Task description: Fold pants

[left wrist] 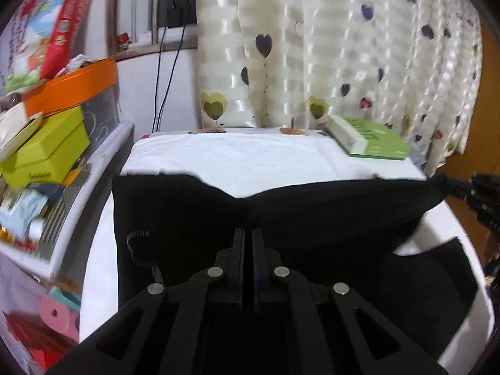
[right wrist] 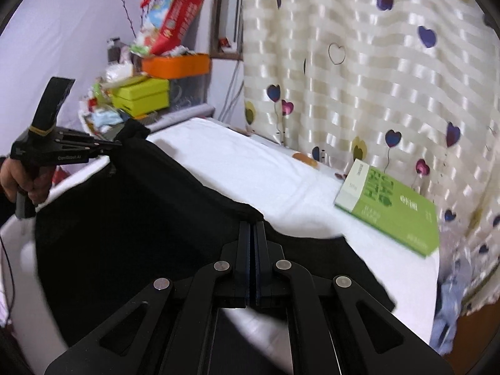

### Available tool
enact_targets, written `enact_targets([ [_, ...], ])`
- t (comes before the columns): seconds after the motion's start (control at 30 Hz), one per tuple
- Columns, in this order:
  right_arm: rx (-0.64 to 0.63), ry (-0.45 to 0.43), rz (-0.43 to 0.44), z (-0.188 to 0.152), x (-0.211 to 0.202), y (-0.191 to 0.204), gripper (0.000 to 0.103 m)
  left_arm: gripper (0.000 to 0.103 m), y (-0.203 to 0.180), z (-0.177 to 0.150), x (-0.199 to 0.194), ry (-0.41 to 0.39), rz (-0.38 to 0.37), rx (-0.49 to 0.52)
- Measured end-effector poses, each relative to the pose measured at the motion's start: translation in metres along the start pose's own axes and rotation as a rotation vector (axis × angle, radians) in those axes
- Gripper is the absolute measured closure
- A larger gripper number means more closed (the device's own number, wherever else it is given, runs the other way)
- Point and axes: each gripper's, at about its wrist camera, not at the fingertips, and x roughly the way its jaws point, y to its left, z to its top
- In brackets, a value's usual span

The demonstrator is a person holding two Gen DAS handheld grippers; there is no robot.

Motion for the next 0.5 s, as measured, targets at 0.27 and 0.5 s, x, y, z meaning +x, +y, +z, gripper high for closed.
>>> enact_targets([
  [0.27,0.090,0.061,0.016,-0.086,-0.058,0.060,0.102,0.098,-0.017,-0.087,-0.059,0.013,-0.067,-0.092],
  [0.5,0.188,0.191,0.016,-0.155,-0.059,0.093,0.101,0.097,-0.025,-0.150,-0.067,0.092,-0.084,-0.153],
])
